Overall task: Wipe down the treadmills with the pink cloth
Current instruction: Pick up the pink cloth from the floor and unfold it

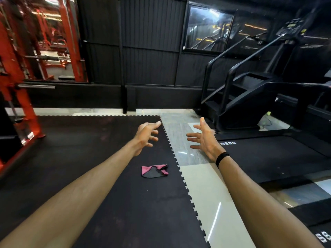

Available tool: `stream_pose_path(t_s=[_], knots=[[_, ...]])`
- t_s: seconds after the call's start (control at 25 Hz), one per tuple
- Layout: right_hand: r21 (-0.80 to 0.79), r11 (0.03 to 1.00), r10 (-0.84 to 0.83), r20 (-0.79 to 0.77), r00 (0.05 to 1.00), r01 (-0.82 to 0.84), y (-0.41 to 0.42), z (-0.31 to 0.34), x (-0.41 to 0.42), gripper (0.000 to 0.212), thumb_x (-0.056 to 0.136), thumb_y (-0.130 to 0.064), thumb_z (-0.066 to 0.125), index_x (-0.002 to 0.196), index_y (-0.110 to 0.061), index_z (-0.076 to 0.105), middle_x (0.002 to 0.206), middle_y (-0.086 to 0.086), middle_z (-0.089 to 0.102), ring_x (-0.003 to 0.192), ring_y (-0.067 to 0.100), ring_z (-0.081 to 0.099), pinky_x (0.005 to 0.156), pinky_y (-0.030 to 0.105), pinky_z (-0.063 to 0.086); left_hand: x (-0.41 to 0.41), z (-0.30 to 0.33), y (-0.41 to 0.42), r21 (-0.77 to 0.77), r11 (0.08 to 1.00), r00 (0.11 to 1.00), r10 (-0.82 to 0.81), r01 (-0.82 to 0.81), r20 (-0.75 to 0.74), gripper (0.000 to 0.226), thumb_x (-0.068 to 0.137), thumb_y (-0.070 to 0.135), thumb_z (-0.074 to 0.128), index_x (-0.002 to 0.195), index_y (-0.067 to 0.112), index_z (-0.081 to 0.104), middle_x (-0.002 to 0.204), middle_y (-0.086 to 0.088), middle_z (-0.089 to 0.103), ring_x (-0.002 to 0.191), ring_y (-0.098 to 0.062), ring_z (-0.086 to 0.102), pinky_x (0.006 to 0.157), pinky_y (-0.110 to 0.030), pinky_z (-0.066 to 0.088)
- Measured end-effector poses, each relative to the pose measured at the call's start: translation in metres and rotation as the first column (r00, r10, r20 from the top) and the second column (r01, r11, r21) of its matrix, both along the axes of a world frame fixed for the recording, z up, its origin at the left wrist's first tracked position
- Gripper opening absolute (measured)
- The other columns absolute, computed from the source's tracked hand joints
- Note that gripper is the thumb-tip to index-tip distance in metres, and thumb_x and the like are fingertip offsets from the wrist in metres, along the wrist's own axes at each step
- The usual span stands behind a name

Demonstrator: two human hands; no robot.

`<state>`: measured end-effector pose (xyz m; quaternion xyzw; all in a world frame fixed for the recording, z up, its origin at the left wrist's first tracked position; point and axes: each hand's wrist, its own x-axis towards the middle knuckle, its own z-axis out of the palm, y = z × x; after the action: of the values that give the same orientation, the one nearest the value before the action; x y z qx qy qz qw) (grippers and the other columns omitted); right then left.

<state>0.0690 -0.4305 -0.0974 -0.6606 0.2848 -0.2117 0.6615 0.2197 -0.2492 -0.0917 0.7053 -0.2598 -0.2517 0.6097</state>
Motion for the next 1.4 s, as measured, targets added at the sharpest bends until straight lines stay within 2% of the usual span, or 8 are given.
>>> stream_pose_path(t_s=[0.44, 0.6, 0.92, 1.08, 1.28, 1.4], knots=[[-0.072, 0.996, -0.045, -0.006, 0.999, 0.045, -0.174, 0.013, 0.232, 0.079, 0.094, -0.075, 0.03, 0.149, -0.02, 0.04, 0.125, 0.013, 0.065, 0.114, 0.026, 0.064, 0.102, 0.052, 0.049, 0.242, 0.013, -0.172, -0.057, 0.998, 1.0, -0.022, 0.021, -0.018, 0.03, 0.098, 0.045, 0.053, 0.116, 0.021, 0.058, 0.12, -0.011, 0.065, 0.105, -0.034, 0.067, 0.087, -0.047, 0.052], [-0.066, 0.996, -0.068, -0.009, 0.998, 0.067, -0.231, -0.005, 0.294, 0.077, 0.094, -0.074, 0.032, 0.148, -0.02, 0.042, 0.124, 0.012, 0.066, 0.113, 0.026, 0.064, 0.102, 0.053, 0.049, 0.299, -0.007, -0.229, -0.027, 0.999, 0.998, -0.046, 0.045, -0.05, 0.027, 0.097, 0.045, 0.054, 0.113, 0.023, 0.058, 0.118, -0.01, 0.065, 0.106, -0.034, 0.066, 0.089, -0.047, 0.052], [0.035, 0.999, -0.013, -0.103, 0.995, 0.017, -0.348, -0.108, 0.436, 0.075, 0.096, -0.072, 0.03, 0.148, -0.019, 0.041, 0.129, 0.013, 0.064, 0.117, 0.028, 0.062, 0.104, 0.055, 0.046, 0.431, -0.109, -0.351, 0.093, 0.996, 0.989, 0.016, -0.002, -0.144, 0.033, 0.097, 0.045, 0.056, 0.118, 0.02, 0.057, 0.12, -0.01, 0.065, 0.104, -0.031, 0.067, 0.082, -0.042, 0.051], [0.149, 0.989, 0.042, -0.221, 0.974, -0.009, -0.401, -0.16, 0.501, 0.067, 0.099, -0.066, 0.031, 0.145, -0.02, 0.045, 0.124, 0.012, 0.066, 0.116, 0.027, 0.062, 0.1, 0.052, 0.048, 0.485, -0.151, -0.412, 0.183, 0.983, 0.967, 0.075, -0.03, -0.245, 0.024, 0.096, 0.044, 0.057, 0.11, 0.024, 0.059, 0.12, -0.011, 0.066, 0.095, -0.028, 0.067, 0.08, -0.039, 0.048], [0.221, 0.975, 0.11, -0.381, 0.918, -0.025, -0.43, -0.225, 0.562, 0.057, 0.102, -0.056, 0.04, 0.137, -0.014, 0.054, 0.118, 0.011, 0.067, 0.102, 0.022, 0.063, 0.099, 0.052, 0.047, 0.534, -0.211, -0.45, 0.313, 0.949, 0.917, 0.166, -0.047, -0.363, 0.03, 0.095, 0.043, 0.059, 0.116, 0.021, 0.06, 0.12, -0.011, 0.066, 0.09, -0.025, 0.064, 0.076, -0.036, 0.046], [0.277, 0.96, 0.157, -0.452, 0.878, -0.029, -0.443, -0.267, 0.602, 0.055, 0.102, -0.055, 0.042, 0.135, -0.013, 0.056, 0.12, 0.013, 0.066, 0.106, 0.025, 0.063, 0.101, 0.051, 0.048, 0.571, -0.256, -0.465, 0.391, 0.92, 0.869, 0.218, -0.032, -0.444, 0.032, 0.096, 0.041, 0.059, 0.119, 0.018, 0.058, 0.12, -0.011, 0.065, 0.093, -0.027, 0.063, 0.079, -0.039, 0.046]])
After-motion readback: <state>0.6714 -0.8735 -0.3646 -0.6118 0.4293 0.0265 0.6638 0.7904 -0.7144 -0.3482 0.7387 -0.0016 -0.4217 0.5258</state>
